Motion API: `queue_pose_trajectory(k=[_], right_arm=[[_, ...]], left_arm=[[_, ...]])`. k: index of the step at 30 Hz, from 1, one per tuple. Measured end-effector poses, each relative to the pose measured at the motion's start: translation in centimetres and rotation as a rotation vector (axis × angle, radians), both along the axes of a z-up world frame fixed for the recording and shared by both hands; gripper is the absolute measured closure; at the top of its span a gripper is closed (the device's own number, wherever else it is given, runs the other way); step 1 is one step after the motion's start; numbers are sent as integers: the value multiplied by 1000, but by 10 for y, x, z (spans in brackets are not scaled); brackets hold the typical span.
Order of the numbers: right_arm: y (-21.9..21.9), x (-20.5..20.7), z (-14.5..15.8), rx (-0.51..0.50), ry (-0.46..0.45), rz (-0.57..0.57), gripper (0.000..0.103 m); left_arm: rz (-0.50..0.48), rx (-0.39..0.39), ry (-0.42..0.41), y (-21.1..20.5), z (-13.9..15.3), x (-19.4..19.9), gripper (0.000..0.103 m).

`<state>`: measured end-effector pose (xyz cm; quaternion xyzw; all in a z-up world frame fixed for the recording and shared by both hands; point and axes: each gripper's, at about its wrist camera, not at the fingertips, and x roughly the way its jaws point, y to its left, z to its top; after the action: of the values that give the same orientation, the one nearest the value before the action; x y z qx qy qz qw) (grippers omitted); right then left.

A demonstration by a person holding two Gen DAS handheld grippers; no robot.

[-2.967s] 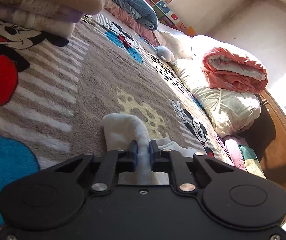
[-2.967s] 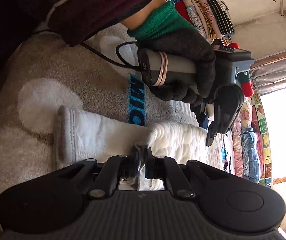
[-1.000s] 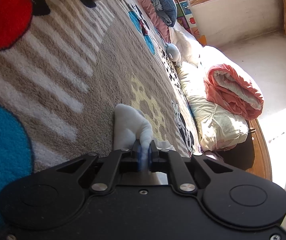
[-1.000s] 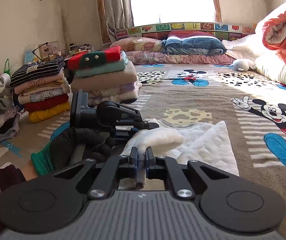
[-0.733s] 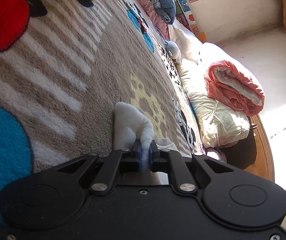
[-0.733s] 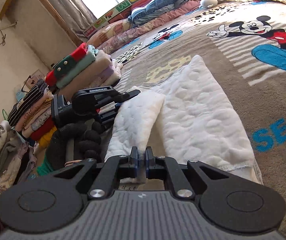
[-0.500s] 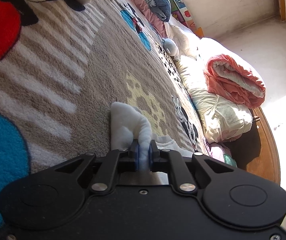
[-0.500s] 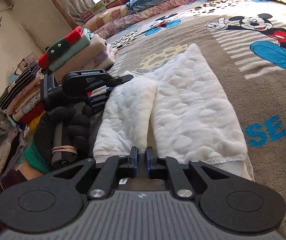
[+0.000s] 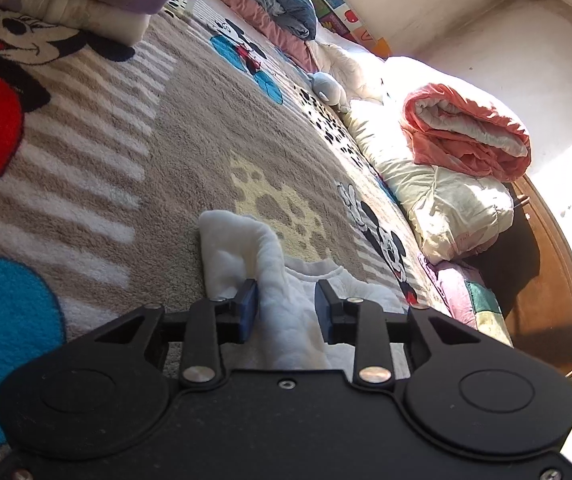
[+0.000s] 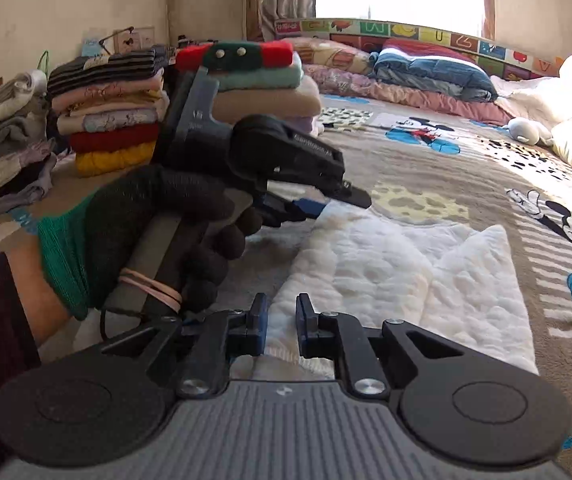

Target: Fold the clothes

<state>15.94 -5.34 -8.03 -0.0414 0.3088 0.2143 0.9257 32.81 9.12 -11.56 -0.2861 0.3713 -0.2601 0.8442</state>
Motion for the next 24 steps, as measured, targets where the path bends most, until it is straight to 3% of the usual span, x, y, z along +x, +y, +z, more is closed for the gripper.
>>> queue_pose_trajectory(k=[1,3,6,10,13,17,19,21,24], right_arm=[[4,6,-13,-27,42,13,83],[10,3,-23,-67,-1,34,83],[15,-1,-15,-118,-11,45,83],[10,-40,7,-128,-130,103,83],[10,-80,10,-174,-188,209,83],[15,-101,-4,-224,-151,264,83],[7,-95,-13,-184,-97,221,83],[-3,-92,-18,-130,-61,193,83],[-21,-88,-25,-9,-7,156,83]], left_arm=[[-8,30,-17,-2,2,-3,74],[-24,88,-51,-4,7,-8,74],[-23,149,-89,-2,12,-15,74],[-6,226,-134,3,19,-26,74],[-19,251,-174,4,28,-35,74],[-140,251,-247,-10,40,-54,74],[-247,258,-293,-23,43,-69,74],[-339,314,-342,-37,44,-86,74],[-400,377,-361,-44,42,-104,74]])
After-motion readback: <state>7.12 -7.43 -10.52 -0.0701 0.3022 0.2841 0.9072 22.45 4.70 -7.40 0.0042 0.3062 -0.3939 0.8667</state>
